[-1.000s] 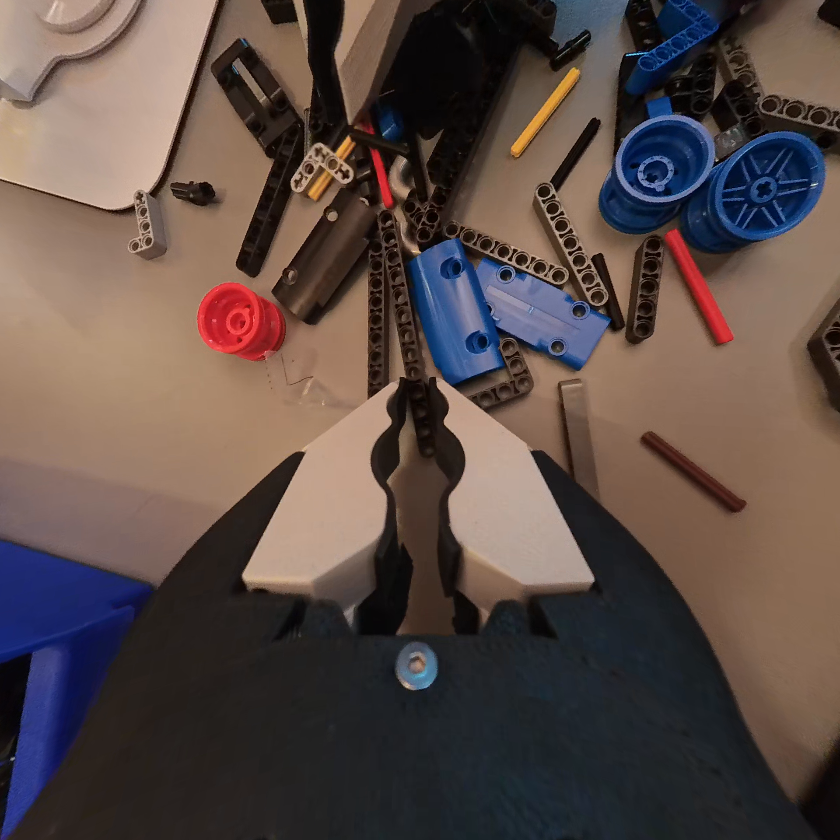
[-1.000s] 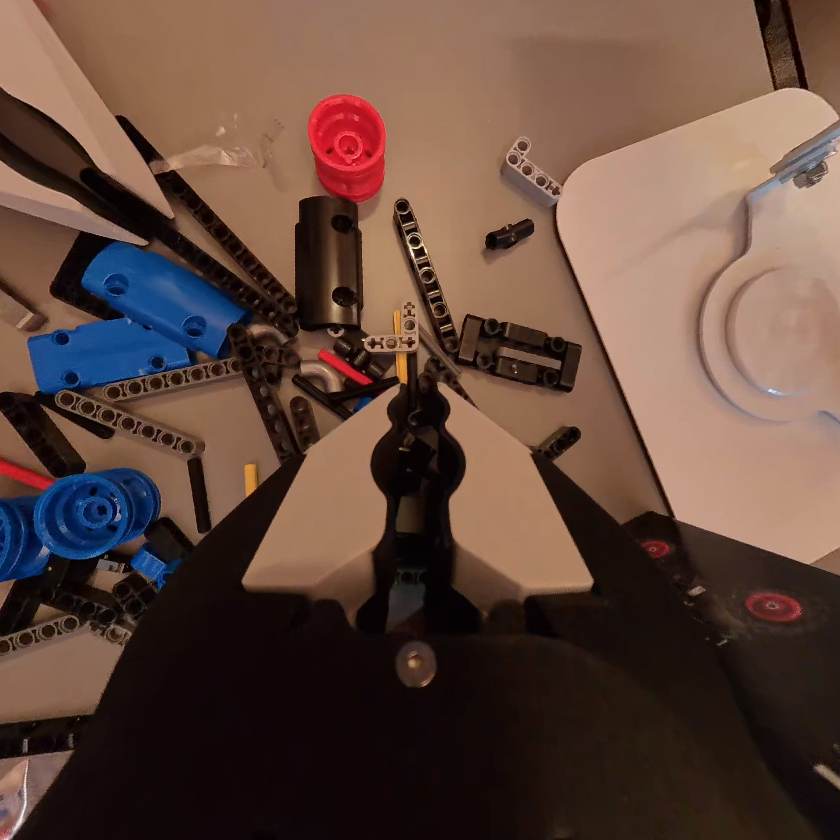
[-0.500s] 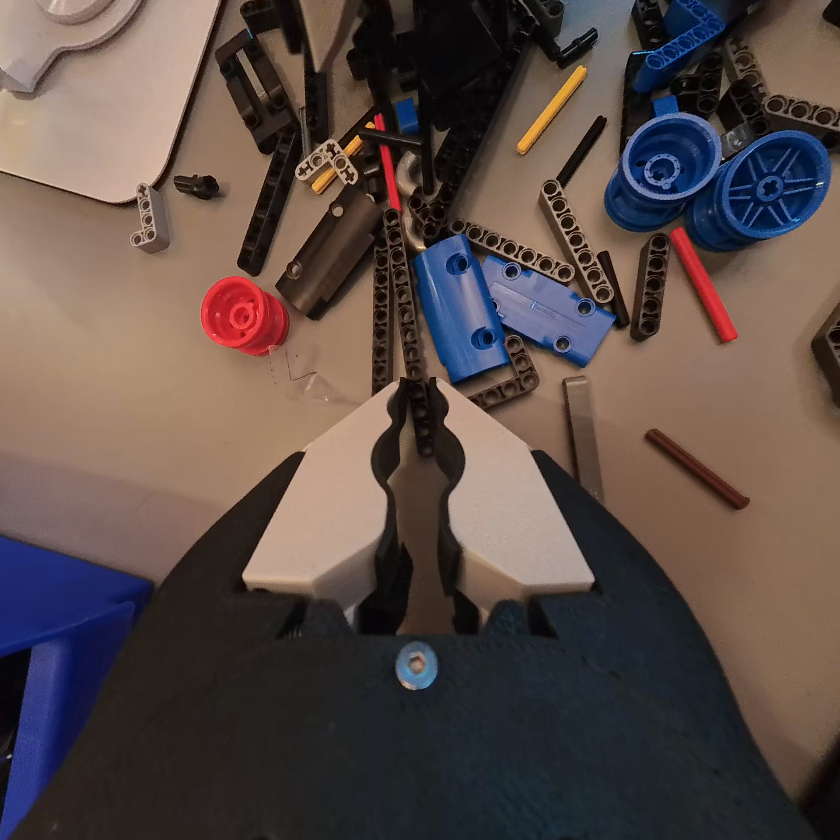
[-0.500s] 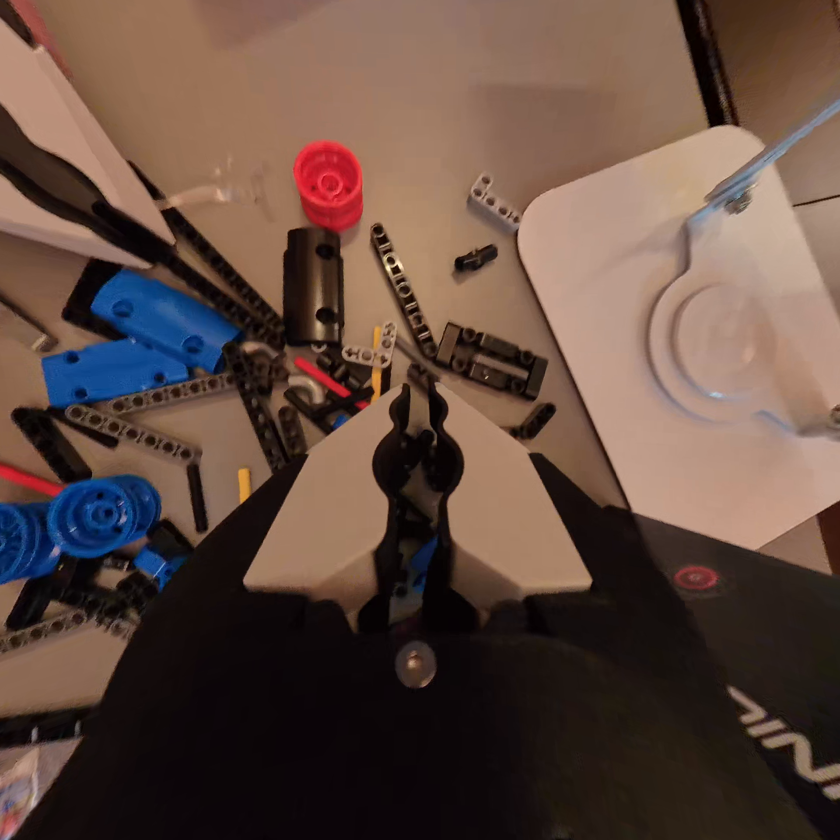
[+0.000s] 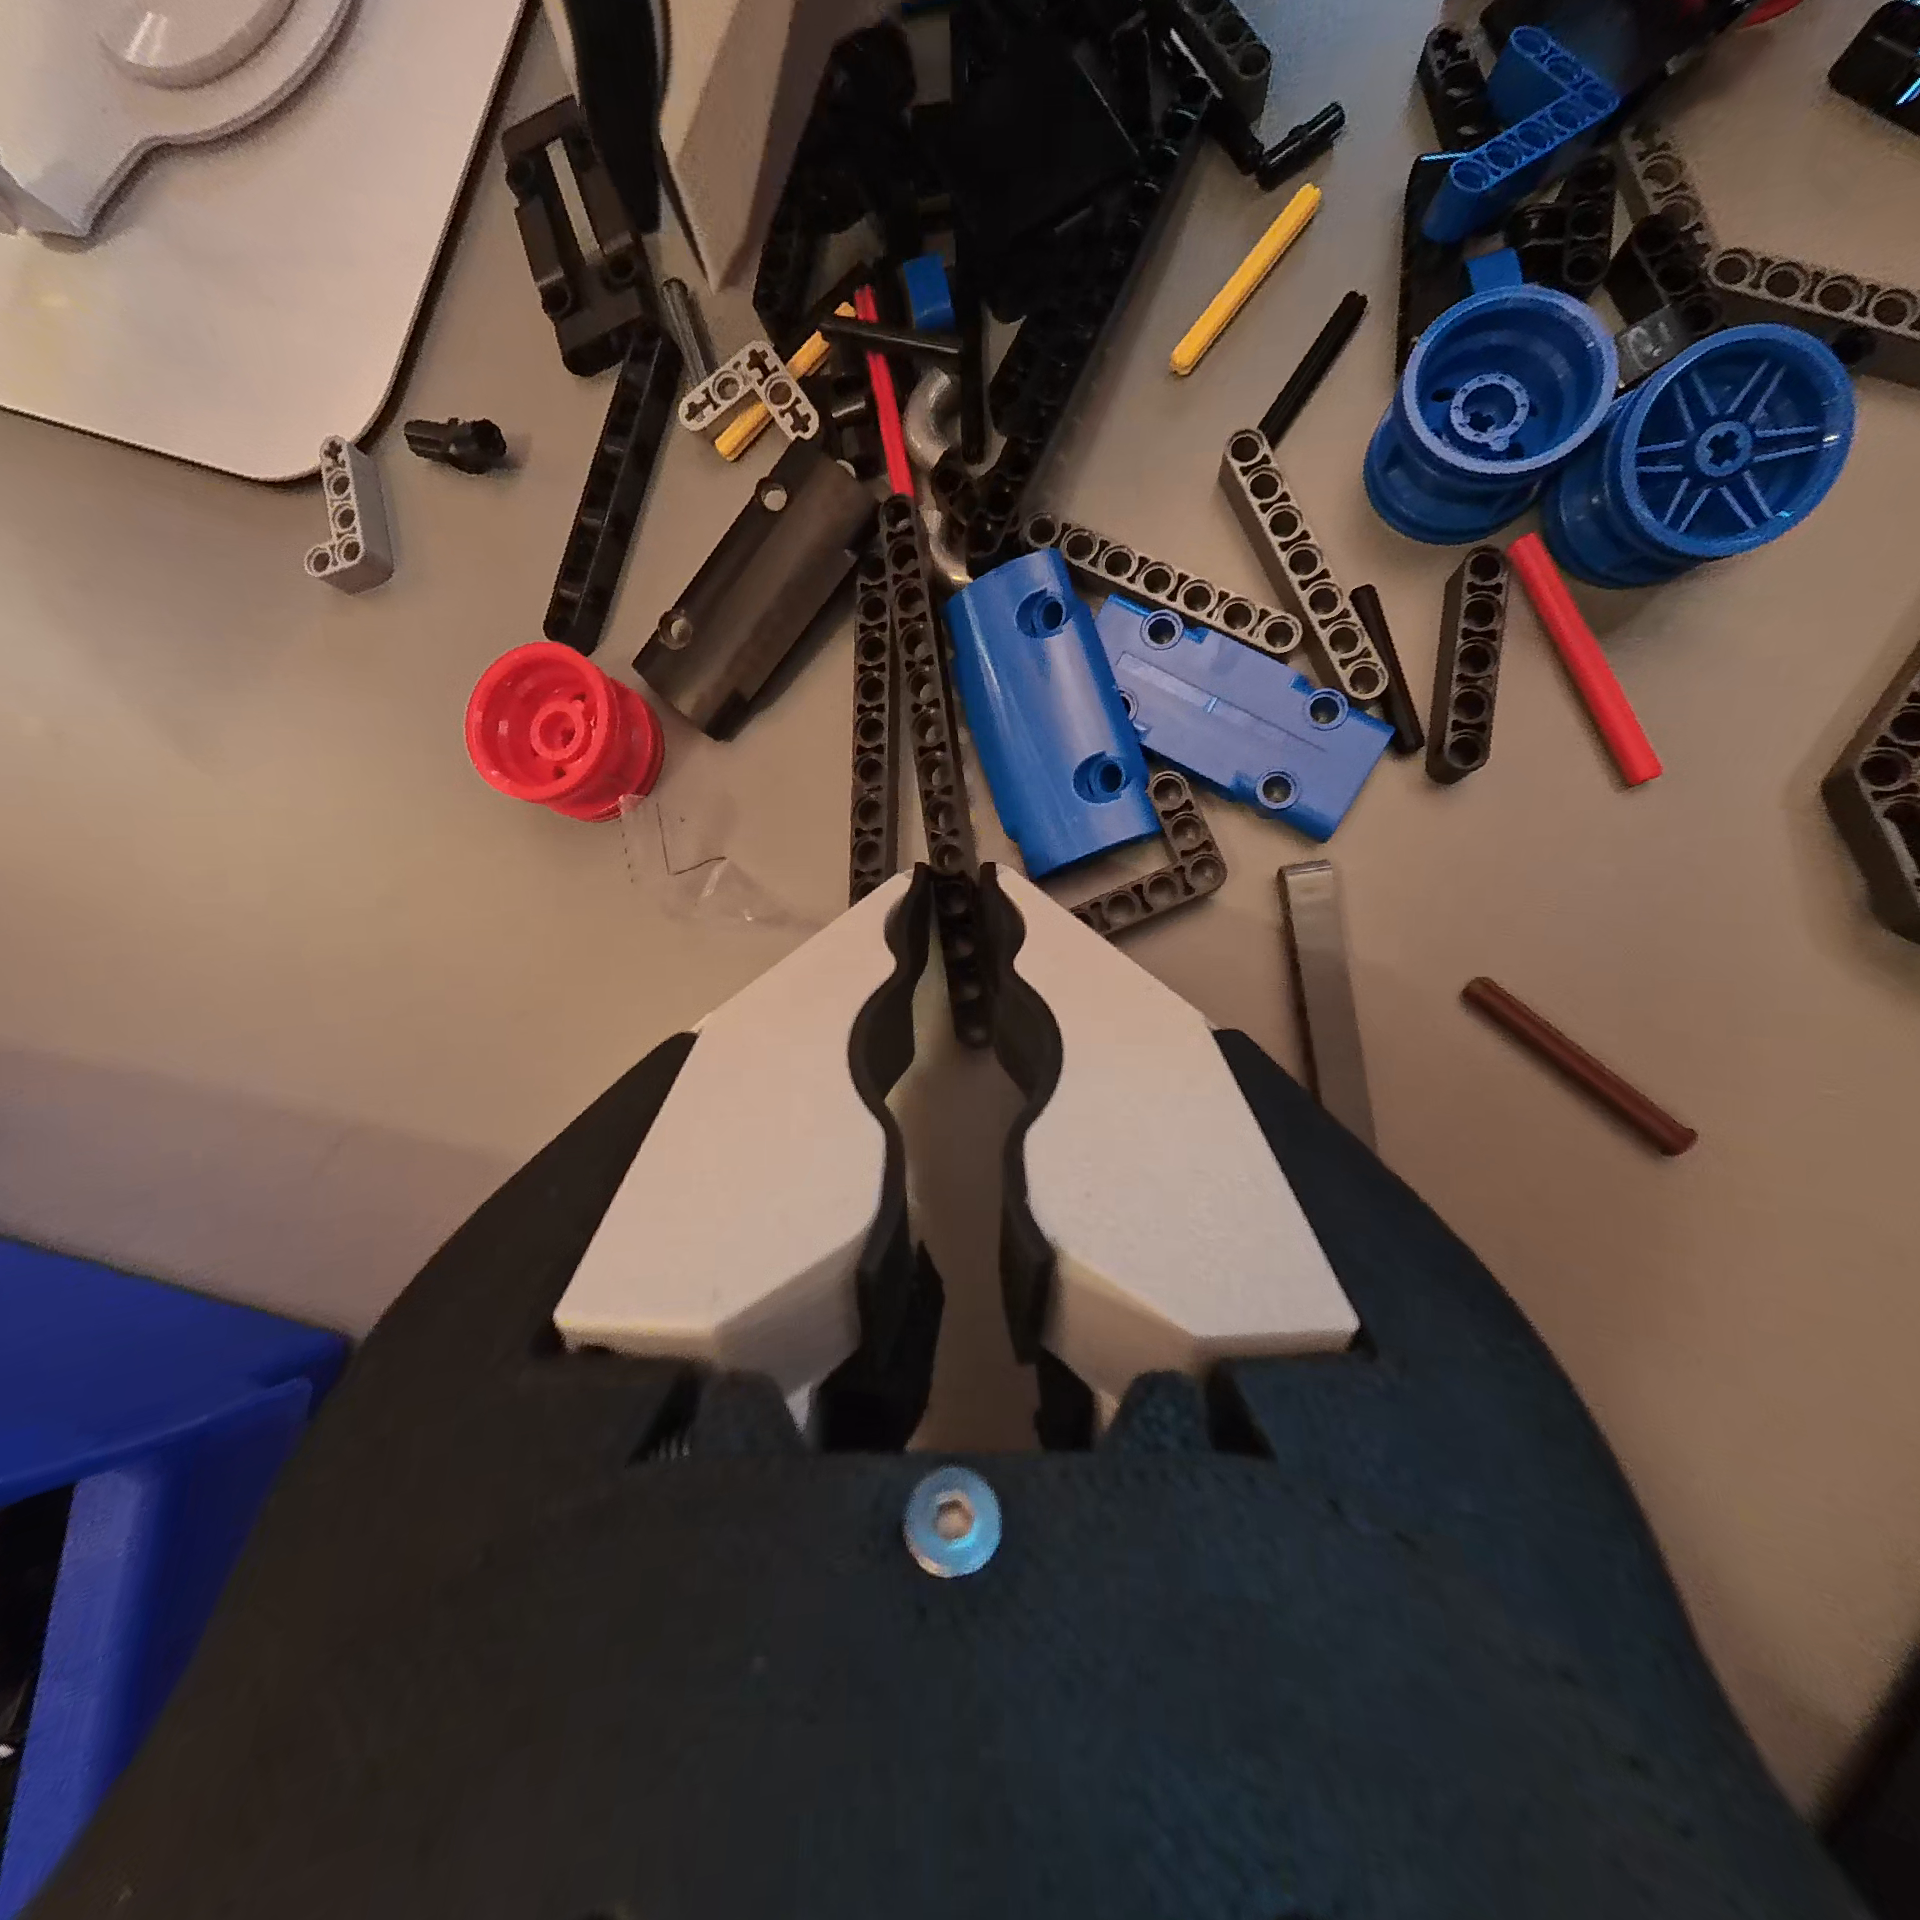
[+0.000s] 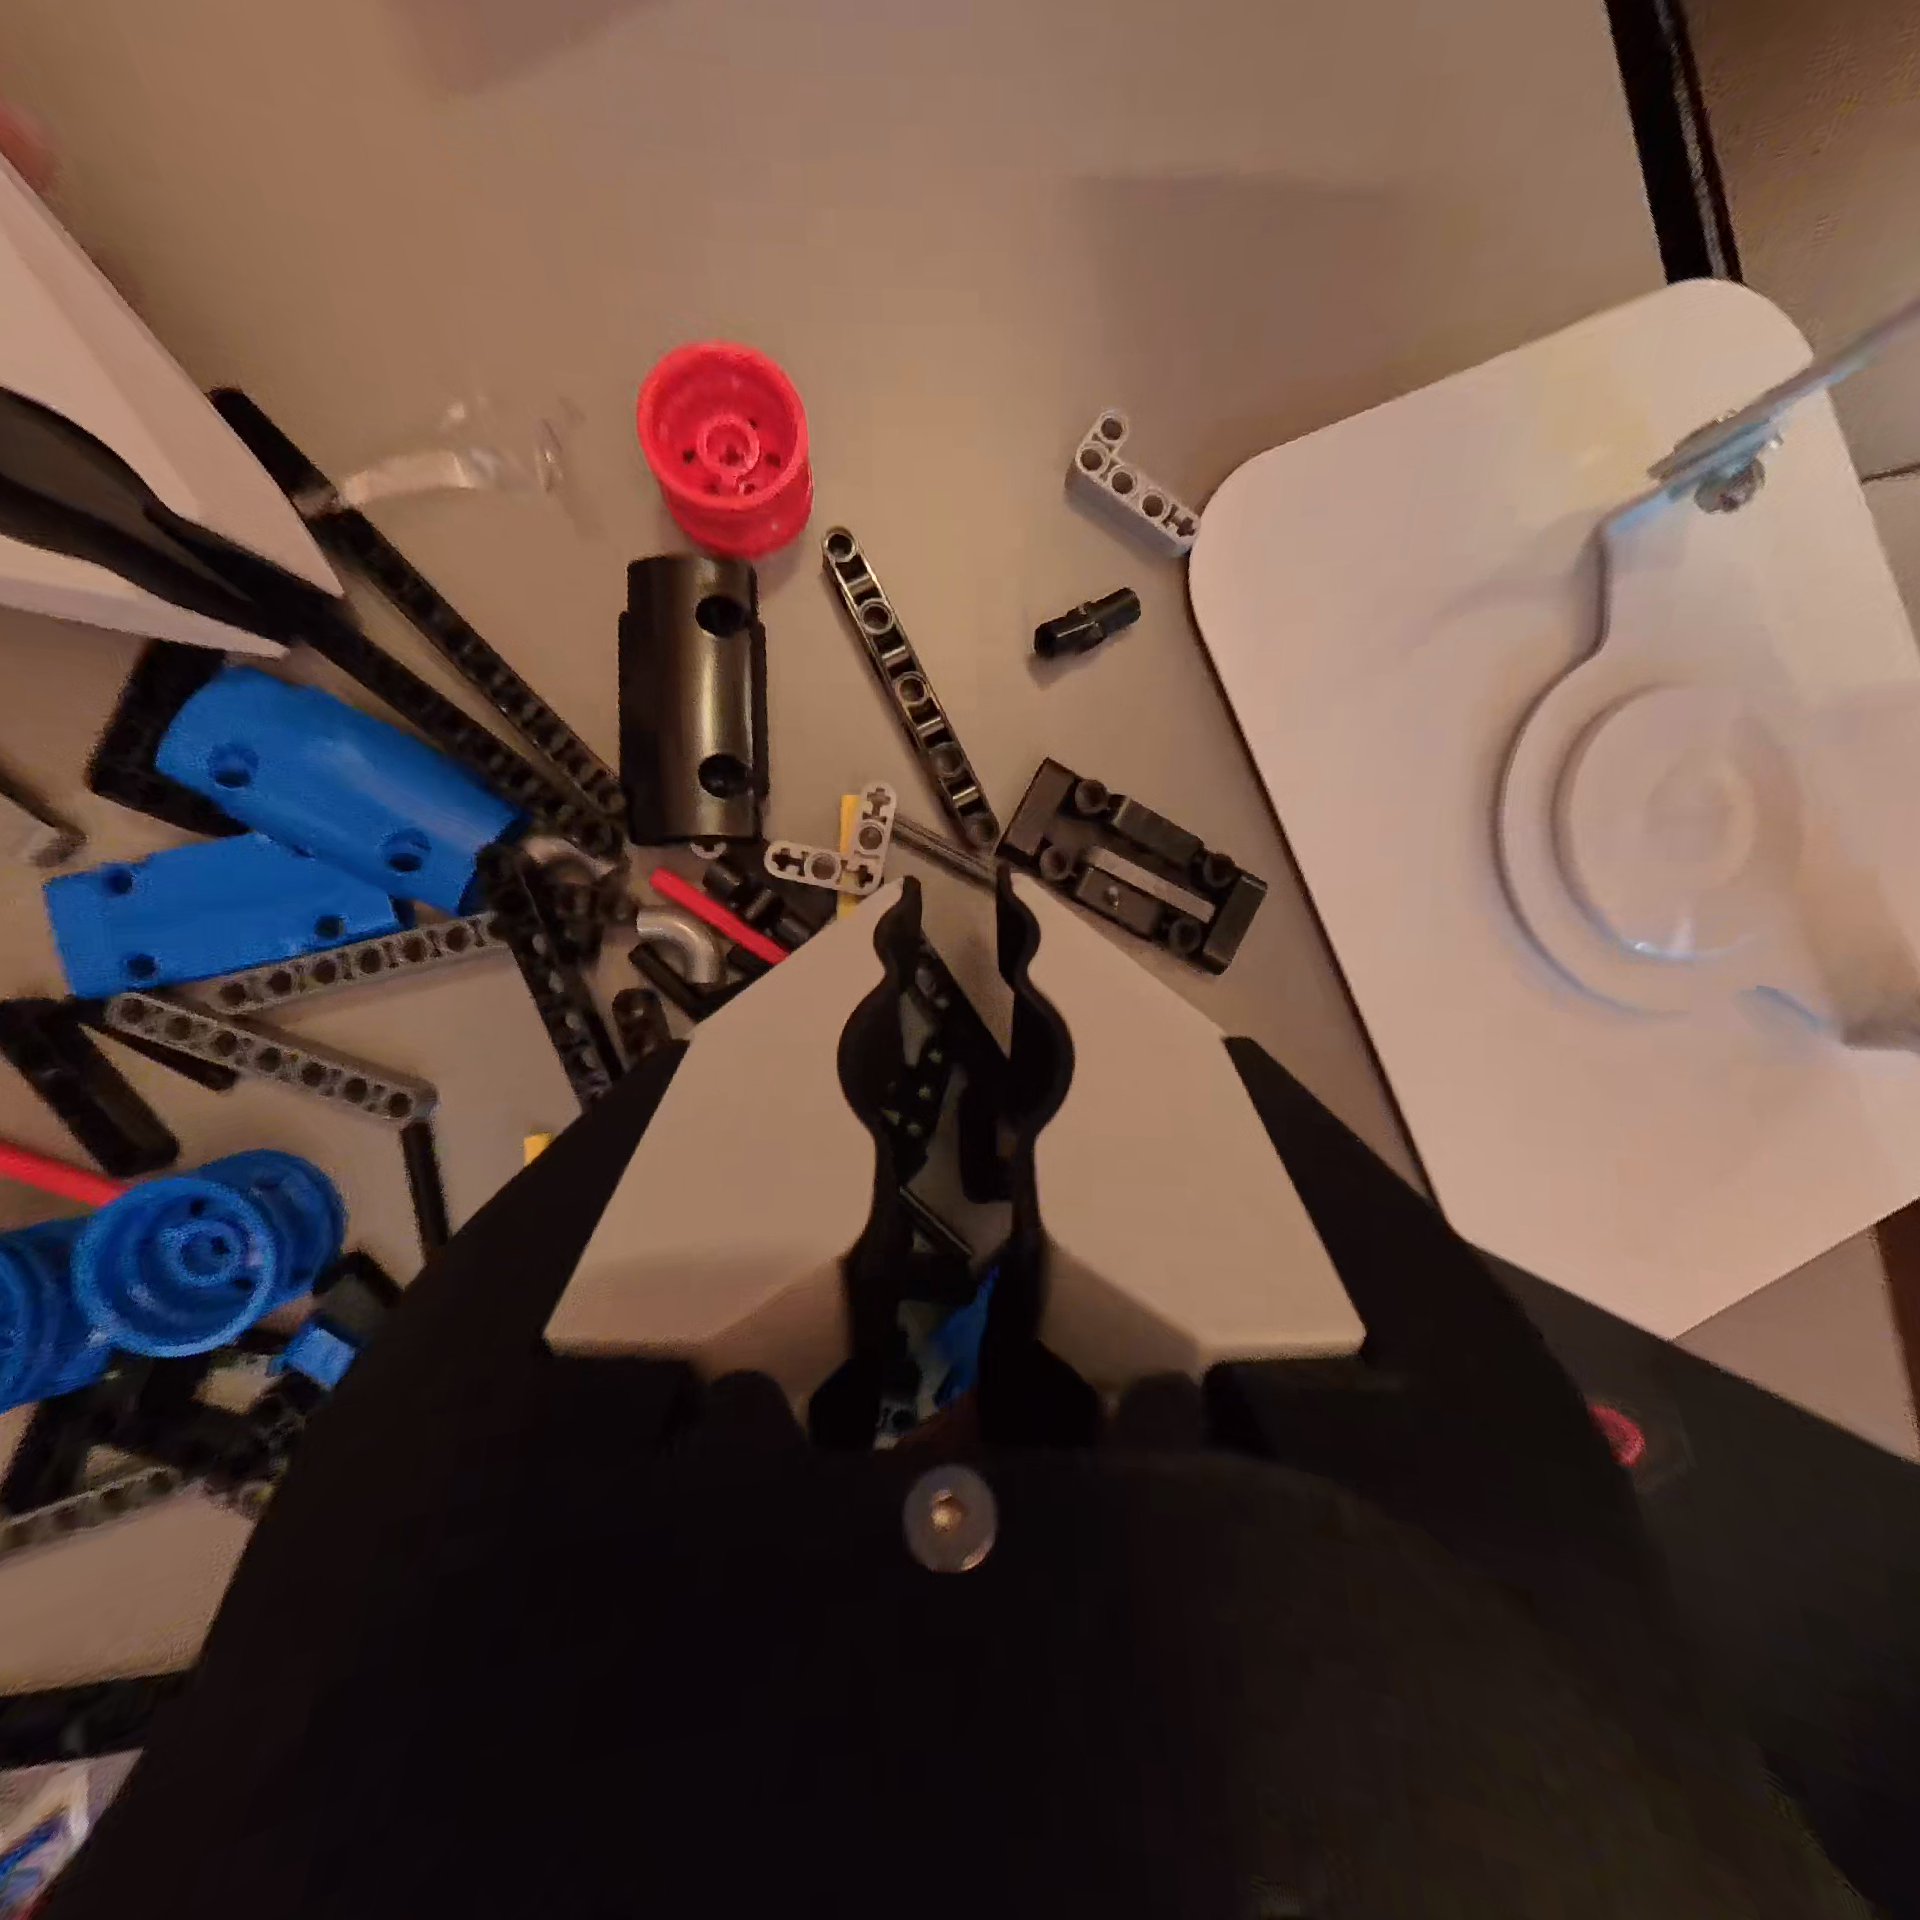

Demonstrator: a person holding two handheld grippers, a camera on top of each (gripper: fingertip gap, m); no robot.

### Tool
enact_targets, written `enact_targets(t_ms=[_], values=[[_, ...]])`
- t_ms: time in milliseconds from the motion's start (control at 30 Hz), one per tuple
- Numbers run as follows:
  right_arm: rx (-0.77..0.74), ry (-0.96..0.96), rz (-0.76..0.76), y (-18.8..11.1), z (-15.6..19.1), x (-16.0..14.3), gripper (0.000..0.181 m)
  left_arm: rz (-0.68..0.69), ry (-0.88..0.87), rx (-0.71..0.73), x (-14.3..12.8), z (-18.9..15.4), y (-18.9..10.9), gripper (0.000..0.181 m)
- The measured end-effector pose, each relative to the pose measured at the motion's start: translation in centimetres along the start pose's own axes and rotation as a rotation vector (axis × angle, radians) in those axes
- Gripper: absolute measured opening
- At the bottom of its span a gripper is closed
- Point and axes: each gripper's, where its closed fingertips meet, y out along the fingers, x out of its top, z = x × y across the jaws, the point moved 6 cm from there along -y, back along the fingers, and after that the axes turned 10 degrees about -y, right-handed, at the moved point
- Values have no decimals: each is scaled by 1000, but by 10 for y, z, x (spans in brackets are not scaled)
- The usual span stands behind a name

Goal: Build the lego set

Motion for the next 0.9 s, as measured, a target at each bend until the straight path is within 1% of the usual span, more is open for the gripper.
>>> enact_targets(t_ms=[67,200,400,567,633,733,800,900], values=[[-2,-61,27,8,2,-1,17,-1,0,2,0,0,0,6],[-19,-81,33,16,-1,-1,19,-9,-4,3,0,1,-2,6],[50,-57,26,18,-1,-1,6,-13,-1,-7,1,1,-1,6],[94,0,4,18,-3,-2,4,-13,-6,-10,0,1,-1,7],[111,28,-11,17,-2,-3,3,-13,-12,-14,0,2,-1,11],[90,26,-23,15,2,-5,2,-8,-9,-13,-1,2,0,17],[81,30,-54,8,5,-3,2,-8,-9,-7,-1,2,0,23],[74,58,-111,-5,9,0,1,-45,-18,-16,4,0,-3,31]])
